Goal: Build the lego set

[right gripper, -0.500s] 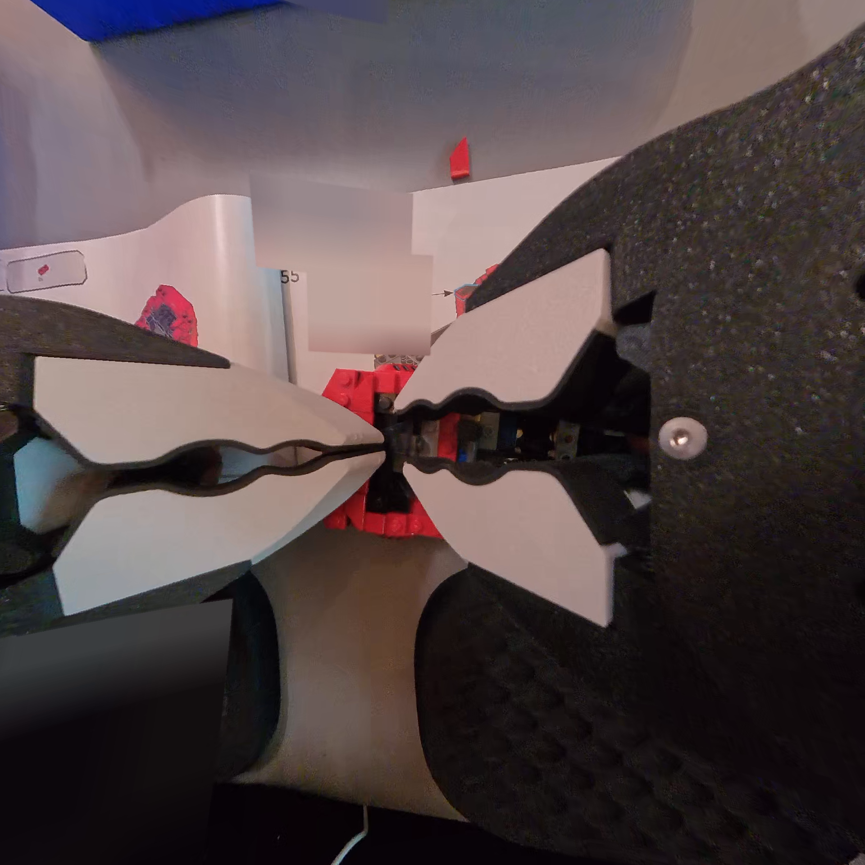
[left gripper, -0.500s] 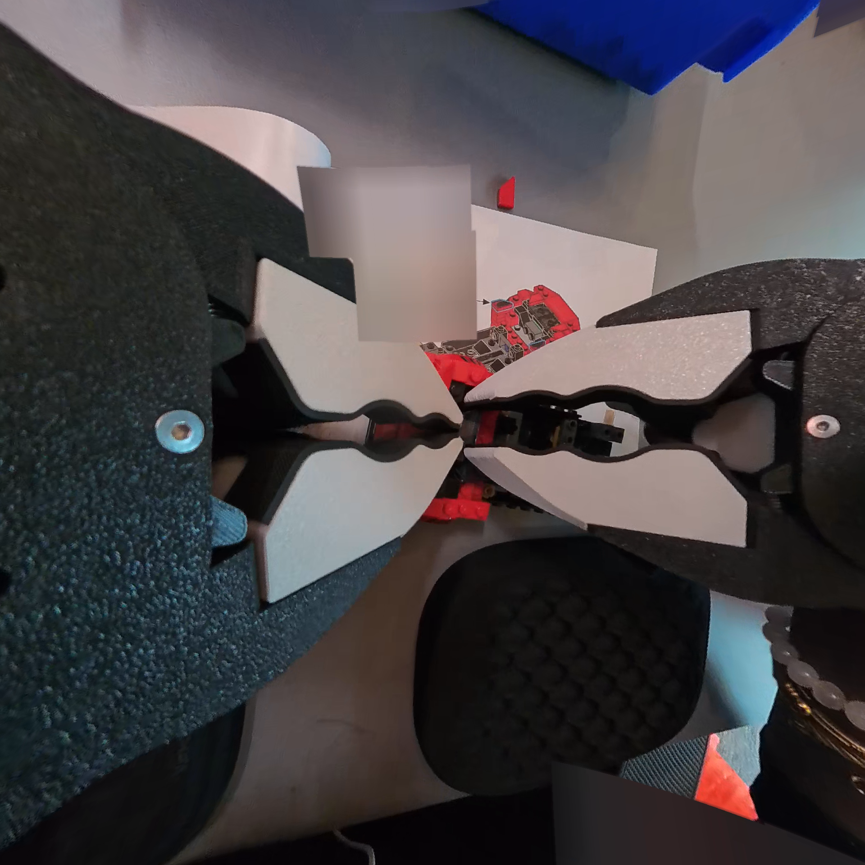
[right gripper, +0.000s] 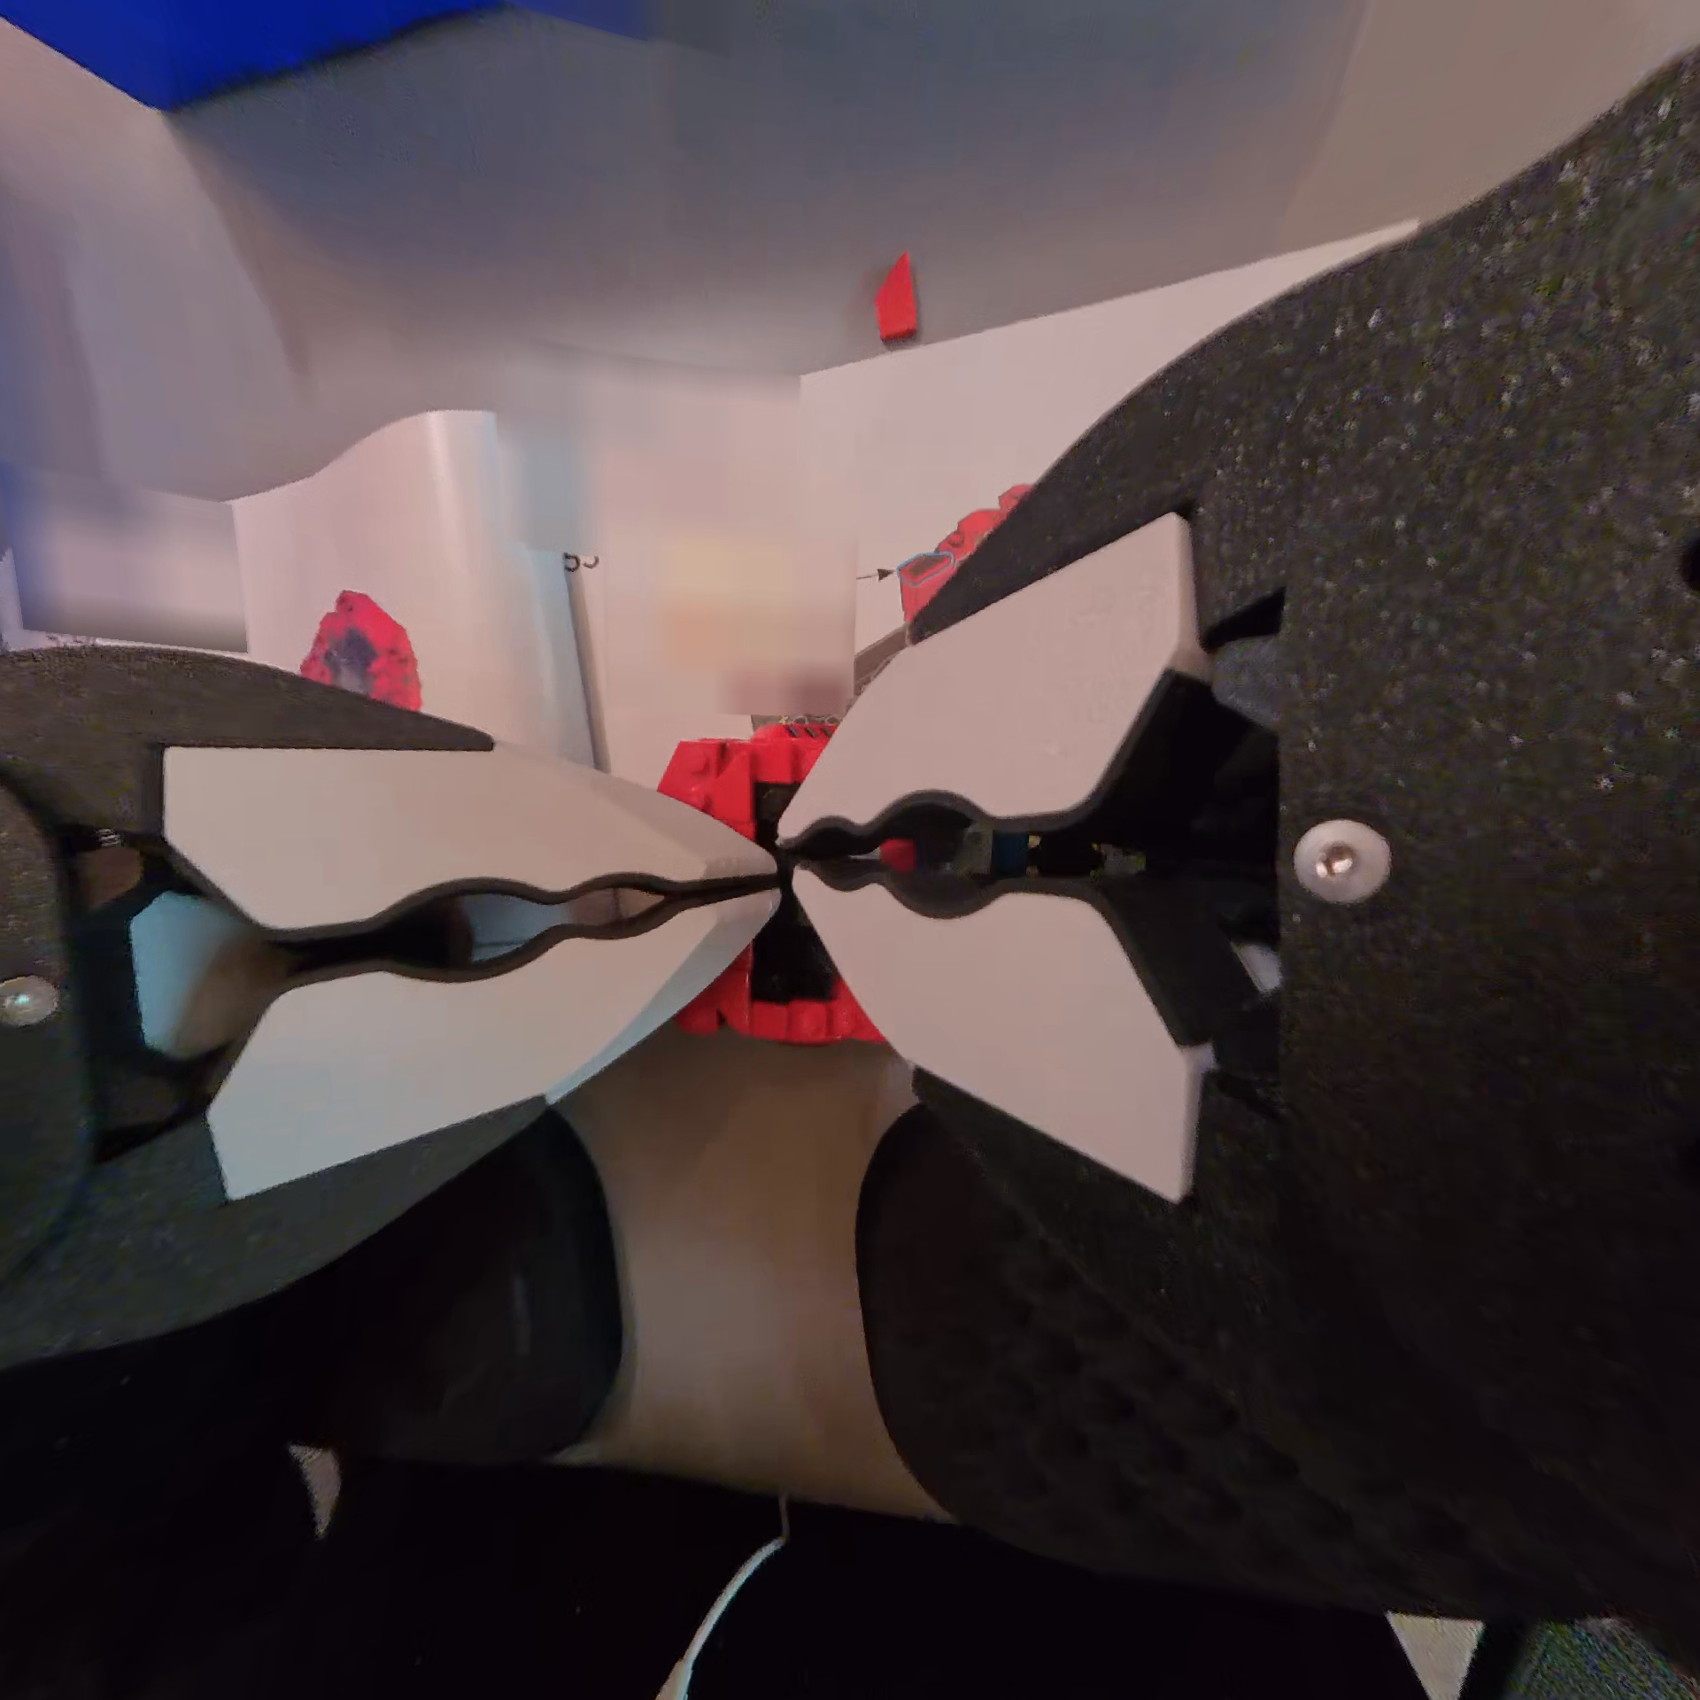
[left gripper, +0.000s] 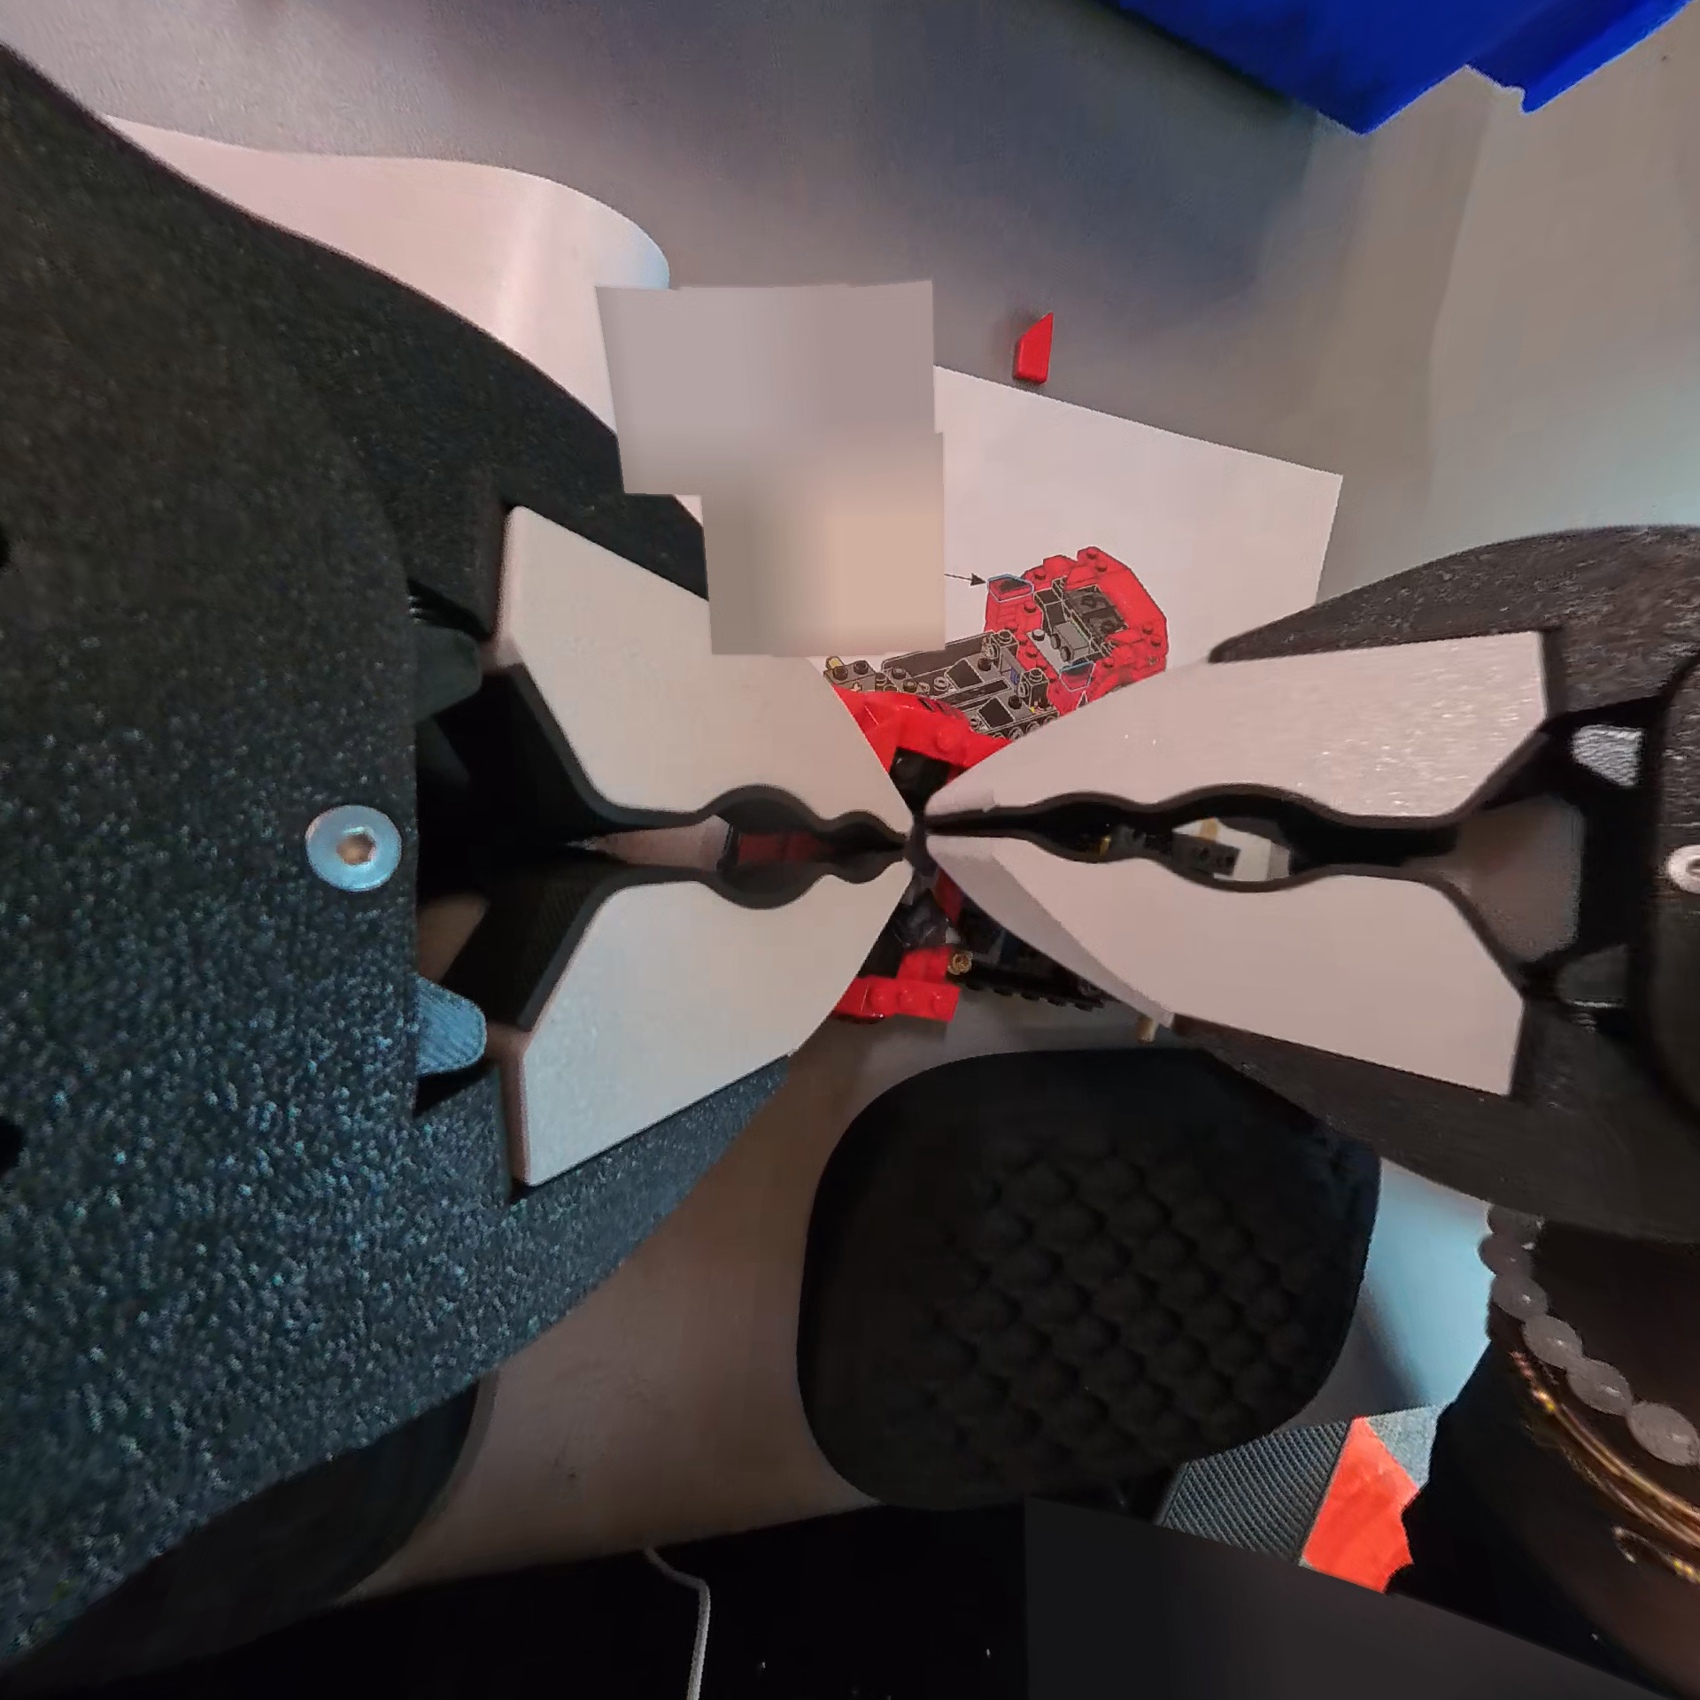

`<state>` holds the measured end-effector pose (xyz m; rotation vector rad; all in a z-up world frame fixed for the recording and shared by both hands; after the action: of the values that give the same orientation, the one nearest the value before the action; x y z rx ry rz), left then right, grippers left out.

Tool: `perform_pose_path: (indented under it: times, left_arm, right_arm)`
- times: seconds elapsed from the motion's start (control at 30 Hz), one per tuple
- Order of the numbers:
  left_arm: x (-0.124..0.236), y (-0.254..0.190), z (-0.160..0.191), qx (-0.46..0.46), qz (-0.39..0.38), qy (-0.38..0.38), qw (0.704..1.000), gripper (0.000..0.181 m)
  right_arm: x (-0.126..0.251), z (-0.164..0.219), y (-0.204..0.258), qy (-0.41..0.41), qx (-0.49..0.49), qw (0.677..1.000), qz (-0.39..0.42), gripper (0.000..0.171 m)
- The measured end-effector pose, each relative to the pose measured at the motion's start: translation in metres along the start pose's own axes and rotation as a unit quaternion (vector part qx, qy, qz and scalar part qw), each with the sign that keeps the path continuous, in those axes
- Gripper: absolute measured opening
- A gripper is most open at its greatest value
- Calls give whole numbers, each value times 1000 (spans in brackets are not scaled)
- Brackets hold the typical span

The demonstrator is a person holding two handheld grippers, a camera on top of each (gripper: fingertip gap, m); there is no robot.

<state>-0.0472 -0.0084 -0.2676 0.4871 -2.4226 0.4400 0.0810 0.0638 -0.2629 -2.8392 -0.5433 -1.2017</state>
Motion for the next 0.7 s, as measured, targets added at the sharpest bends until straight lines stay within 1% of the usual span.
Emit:
perform_pose_path:
  times: [0.07,0.23,0.33,0.4,0.47,0.53,0.6,0.7]
  left_arm:
    - [0,0,0,1,1,-1,1000,0]
    - [0,-1,0,-4,-4,-1,1000,0]
    - [0,-2,1,-9,-9,-11,1000,0]
    - [0,-2,2,-12,-11,-17,1000,0]
    - [1,-2,4,-8,-7,-25,1000,0]
    - [4,-3,2,-4,3,-44,999,0]
    - [12,-5,-1,-2,6,-74,997,4]
    - [24,-6,-2,-6,-9,-100,995,4]
  right_arm:
    - [0,0,0,2,-9,1000,-4,0]
    - [2,1,2,3,10,1000,13,0]
    - [11,10,9,-28,16,999,-3,13]
    - [13,18,15,-27,20,999,4,17]
    - [11,23,21,-25,33,999,15,17]
    - [9,25,25,-25,45,998,28,16]
    - [7,26,26,-19,51,998,36,15]
    - [4,25,27,-11,61,997,45,14]
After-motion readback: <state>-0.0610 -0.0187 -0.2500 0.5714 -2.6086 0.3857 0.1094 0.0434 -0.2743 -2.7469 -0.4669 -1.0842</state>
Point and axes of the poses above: each gripper's, where its closed fingertips meet, x back along the fingers, z out of its underside, y = z × x across the jaws, the point moved 10 cm from there along x, back along the fingers, and after that the axes turned 4 degrees about z, right-handed, at the moved point
